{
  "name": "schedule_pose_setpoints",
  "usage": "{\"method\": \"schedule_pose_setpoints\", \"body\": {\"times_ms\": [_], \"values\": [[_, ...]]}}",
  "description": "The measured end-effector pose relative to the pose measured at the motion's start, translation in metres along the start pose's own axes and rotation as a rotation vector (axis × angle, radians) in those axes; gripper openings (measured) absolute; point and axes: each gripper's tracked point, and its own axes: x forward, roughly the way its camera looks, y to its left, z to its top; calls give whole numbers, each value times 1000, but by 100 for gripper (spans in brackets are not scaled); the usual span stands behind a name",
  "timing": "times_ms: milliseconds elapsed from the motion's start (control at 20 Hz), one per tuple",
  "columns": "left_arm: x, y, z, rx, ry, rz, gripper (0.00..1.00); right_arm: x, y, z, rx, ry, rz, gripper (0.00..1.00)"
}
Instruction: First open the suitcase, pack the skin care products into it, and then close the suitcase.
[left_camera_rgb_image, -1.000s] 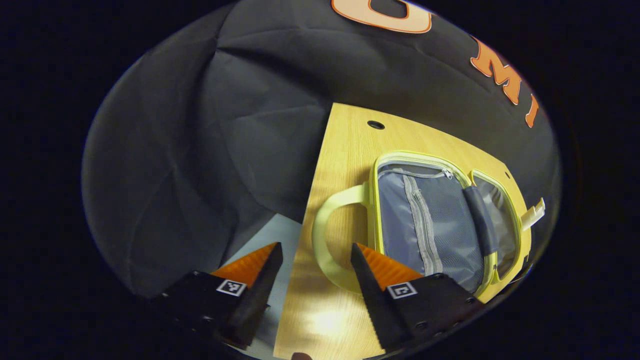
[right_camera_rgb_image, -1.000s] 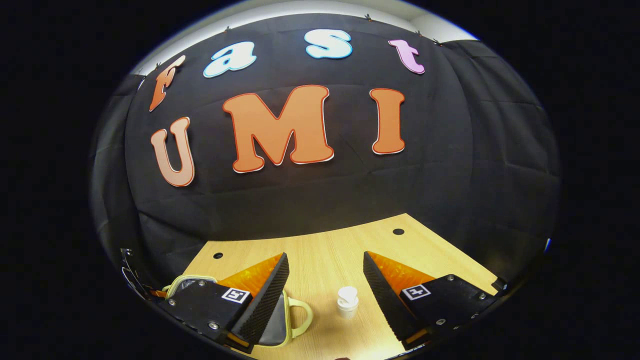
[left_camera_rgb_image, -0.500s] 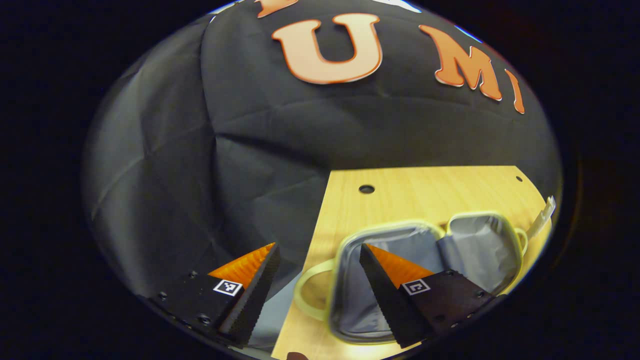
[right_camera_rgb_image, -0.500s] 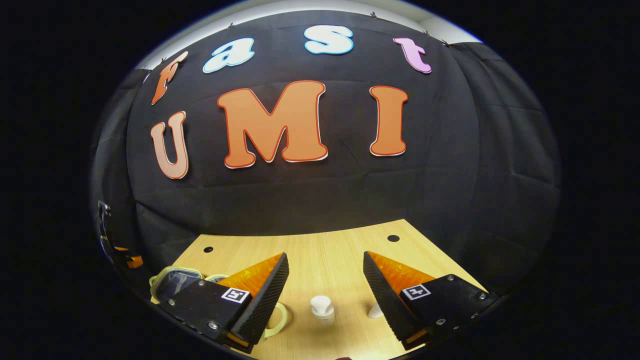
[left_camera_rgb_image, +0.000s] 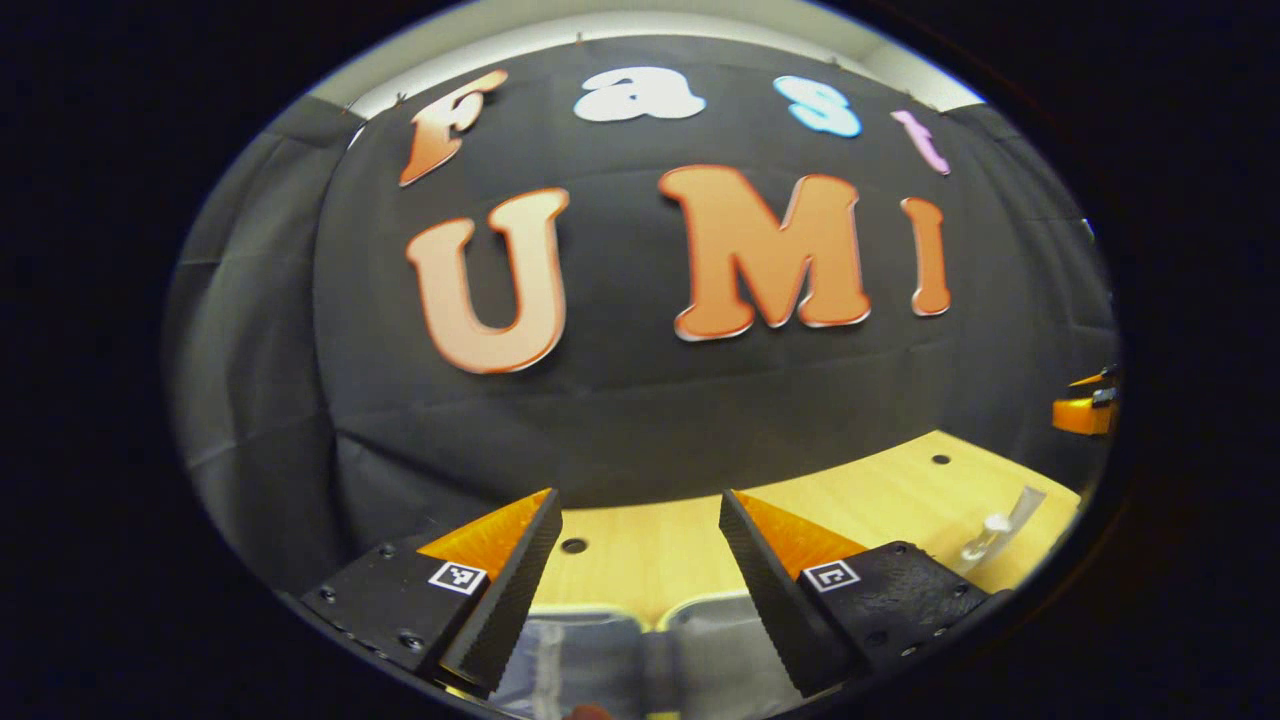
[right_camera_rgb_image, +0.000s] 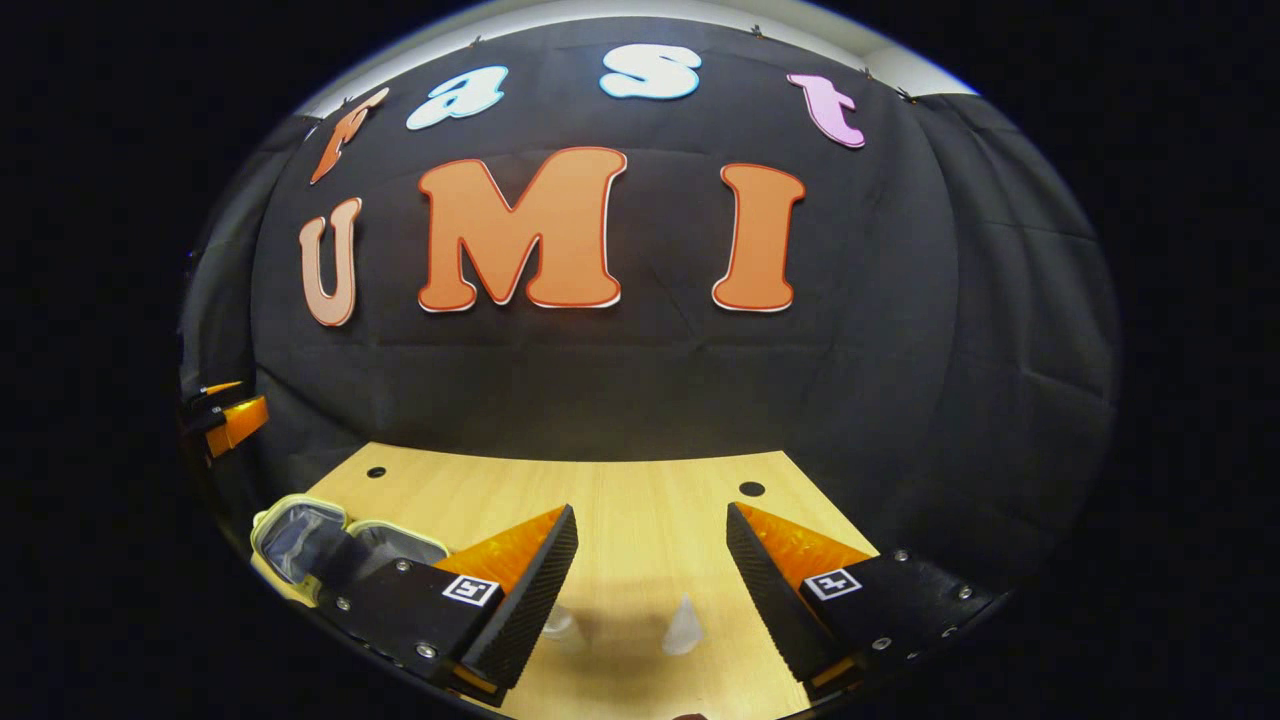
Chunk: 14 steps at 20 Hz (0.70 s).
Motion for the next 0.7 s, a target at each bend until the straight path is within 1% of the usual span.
{"method": "schedule_pose_setpoints", "body": {"times_ms": [200,250,400,550,600,700], "values": [[6,-94,-4,-88,-19,-89,100,9,-25,-21,9,27,0,95],[7,-113,-12,-96,-18,-95,99,11,-30,-26,11,32,-1,95],[12,-157,-28,-92,-7,-125,99,17,-44,-37,13,42,-7,95],[7,-202,-41,-105,-30,-199,99,21,-53,-47,13,50,-9,95],[4,-212,-48,-100,-25,-222,99,24,-56,-53,8,56,-11,95],[-2,-233,-66,-69,1,-244,99,27,-61,-60,1,67,-14,95]]}}
